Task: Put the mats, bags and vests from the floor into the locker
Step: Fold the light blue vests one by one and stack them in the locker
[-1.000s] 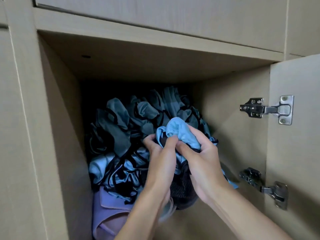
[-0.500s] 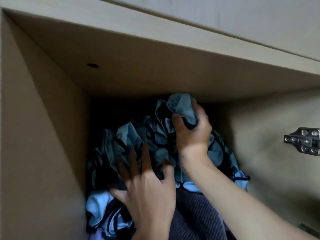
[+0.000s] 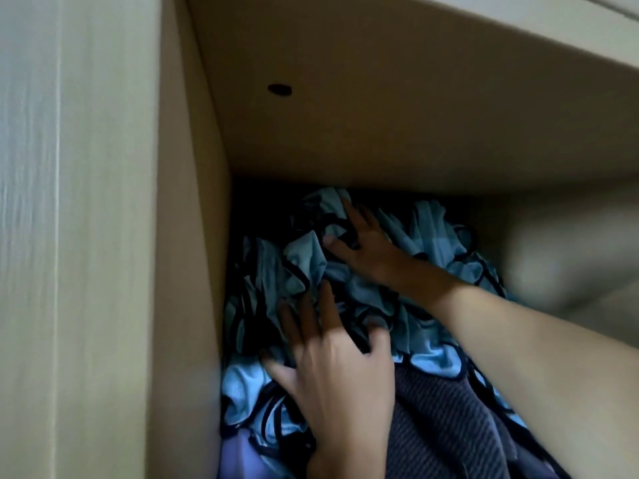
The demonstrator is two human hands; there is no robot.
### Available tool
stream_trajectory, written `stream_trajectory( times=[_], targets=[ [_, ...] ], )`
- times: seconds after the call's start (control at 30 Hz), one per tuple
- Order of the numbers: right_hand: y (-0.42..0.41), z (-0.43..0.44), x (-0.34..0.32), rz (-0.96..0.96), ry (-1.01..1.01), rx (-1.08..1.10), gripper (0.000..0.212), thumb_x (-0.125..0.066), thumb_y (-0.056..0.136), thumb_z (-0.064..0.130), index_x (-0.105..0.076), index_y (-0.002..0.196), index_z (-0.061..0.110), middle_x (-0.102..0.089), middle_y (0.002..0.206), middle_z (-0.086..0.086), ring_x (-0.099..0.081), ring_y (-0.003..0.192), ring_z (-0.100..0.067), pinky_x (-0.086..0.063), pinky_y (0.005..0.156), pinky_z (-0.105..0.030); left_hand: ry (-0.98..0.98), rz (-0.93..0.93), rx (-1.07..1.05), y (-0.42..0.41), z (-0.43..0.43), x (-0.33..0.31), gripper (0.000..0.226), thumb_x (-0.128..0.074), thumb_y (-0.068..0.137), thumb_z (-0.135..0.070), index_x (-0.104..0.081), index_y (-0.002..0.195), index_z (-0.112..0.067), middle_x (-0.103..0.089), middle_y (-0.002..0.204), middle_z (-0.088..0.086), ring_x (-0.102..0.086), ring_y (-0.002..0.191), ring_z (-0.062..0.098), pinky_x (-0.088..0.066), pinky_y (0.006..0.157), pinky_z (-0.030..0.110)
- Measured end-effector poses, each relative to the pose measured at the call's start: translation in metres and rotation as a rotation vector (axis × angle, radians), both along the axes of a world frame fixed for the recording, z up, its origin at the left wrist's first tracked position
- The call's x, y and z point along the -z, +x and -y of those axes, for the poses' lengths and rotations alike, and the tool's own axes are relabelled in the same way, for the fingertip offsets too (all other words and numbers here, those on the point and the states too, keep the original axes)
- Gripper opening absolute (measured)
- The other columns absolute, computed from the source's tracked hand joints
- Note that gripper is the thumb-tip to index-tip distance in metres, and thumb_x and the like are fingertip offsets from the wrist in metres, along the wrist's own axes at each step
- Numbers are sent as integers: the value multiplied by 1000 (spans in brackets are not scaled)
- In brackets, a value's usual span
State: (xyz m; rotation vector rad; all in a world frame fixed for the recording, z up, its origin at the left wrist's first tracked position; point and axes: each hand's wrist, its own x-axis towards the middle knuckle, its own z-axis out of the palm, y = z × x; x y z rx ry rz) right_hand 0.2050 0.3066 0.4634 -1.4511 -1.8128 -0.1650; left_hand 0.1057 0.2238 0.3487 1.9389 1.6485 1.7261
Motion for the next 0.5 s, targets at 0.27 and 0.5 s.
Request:
stream_trajectory(
  times=[0.27, 0.5],
  targets=[
    [8, 18, 18, 100, 309, -14, 70, -67, 90, 35, -34, 150, 21, -18, 159, -14, -20, 147, -25, -18, 114, -22, 4, 34, 20, -2, -2, 9, 84, -60, 80, -61, -27, 153, -34, -35, 158, -4, -18, 151, 18, -4, 116, 55],
    [11, -10, 7, 90, 75, -2, 72, -56, 96, 41, -20, 155, 22, -13, 163, -10, -15, 149, -25, -17, 119, -31, 15, -67, -60, 7, -20, 29, 93, -76, 69, -62, -42, 148, -26, -42, 154, -1, -19, 151, 23, -15, 114, 63]
  ],
)
